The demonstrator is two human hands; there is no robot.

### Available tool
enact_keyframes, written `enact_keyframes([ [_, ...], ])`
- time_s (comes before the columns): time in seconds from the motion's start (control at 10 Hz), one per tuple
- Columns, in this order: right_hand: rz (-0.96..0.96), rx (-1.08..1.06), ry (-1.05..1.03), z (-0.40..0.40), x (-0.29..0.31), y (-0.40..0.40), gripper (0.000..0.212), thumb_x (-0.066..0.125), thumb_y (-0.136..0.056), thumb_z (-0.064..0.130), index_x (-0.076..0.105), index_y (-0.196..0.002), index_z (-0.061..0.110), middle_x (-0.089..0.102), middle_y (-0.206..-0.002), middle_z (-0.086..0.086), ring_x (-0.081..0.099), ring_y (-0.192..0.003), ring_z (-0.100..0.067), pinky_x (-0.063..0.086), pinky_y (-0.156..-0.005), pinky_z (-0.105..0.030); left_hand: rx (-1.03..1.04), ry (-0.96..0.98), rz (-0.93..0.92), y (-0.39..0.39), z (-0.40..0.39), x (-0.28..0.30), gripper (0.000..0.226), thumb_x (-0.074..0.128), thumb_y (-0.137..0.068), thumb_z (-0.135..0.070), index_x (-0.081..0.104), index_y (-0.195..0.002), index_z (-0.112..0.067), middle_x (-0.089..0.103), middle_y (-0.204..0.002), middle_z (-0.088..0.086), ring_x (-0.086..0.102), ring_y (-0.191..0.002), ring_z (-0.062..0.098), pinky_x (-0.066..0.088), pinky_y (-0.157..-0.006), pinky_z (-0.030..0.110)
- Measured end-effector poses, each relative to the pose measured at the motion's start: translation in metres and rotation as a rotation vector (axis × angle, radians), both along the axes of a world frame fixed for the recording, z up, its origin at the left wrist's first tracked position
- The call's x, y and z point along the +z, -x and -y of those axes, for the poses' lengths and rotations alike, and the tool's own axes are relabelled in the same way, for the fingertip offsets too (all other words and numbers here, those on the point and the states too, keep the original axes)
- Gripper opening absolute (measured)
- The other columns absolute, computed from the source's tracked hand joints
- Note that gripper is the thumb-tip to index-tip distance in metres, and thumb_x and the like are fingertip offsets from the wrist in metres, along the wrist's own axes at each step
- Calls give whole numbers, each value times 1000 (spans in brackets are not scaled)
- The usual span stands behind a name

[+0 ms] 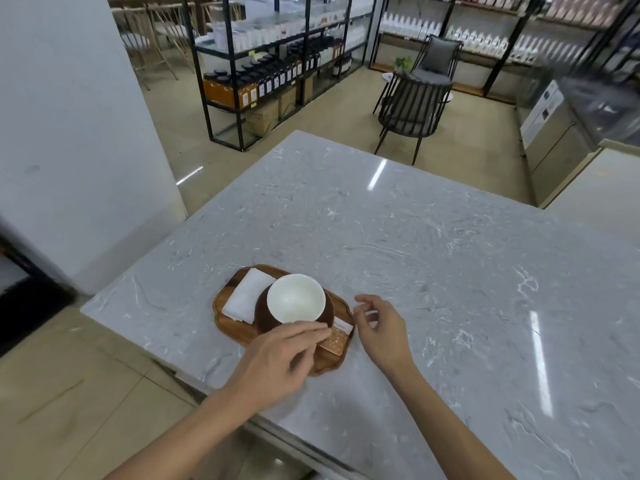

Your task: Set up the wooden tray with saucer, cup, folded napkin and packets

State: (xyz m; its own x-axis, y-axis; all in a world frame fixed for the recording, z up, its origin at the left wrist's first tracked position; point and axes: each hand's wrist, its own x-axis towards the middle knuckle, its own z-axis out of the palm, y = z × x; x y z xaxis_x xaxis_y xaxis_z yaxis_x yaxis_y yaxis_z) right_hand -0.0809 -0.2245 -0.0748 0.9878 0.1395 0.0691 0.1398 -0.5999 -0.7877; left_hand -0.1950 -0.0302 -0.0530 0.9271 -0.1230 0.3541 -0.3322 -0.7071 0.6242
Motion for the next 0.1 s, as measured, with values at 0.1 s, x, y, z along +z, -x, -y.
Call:
enact_keyframes([
  [0.1,119,-48,33,-10,26,-5,28,60,-99,25,65,-126,20,68,-121,-1,65,-101,-11,59,-86,-33,13,-28,128,-14,-18,33,32,55,-96,-24,71,-124,-30,67,-127,-19,60,-114,-2,53,-92,19],
])
